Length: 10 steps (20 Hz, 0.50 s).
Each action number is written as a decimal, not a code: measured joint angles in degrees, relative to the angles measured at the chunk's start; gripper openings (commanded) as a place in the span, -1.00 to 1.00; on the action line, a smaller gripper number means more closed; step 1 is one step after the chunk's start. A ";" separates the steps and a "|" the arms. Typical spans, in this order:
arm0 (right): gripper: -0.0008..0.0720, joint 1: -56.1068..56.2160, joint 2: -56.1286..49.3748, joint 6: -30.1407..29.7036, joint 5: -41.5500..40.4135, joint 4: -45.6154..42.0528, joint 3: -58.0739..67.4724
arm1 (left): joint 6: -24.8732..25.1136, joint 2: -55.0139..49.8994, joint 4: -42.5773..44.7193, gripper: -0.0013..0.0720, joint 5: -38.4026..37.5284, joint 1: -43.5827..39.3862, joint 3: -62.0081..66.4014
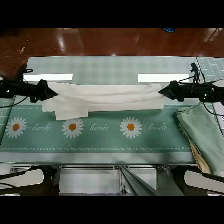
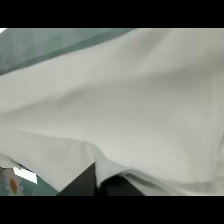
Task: Fold the shirts.
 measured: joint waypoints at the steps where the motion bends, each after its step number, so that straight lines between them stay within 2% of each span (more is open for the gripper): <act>1: -0.92 0.28 -1.60 0.28 -0.17 0.02 1.92 | -1.11 -1.99 0.04 -0.92 0.00 -0.61 2.38; 10: -0.92 0.92 -13.03 2.16 -1.92 -1.40 12.50 | -6.36 -16.41 -0.22 -0.92 0.11 -2.60 21.64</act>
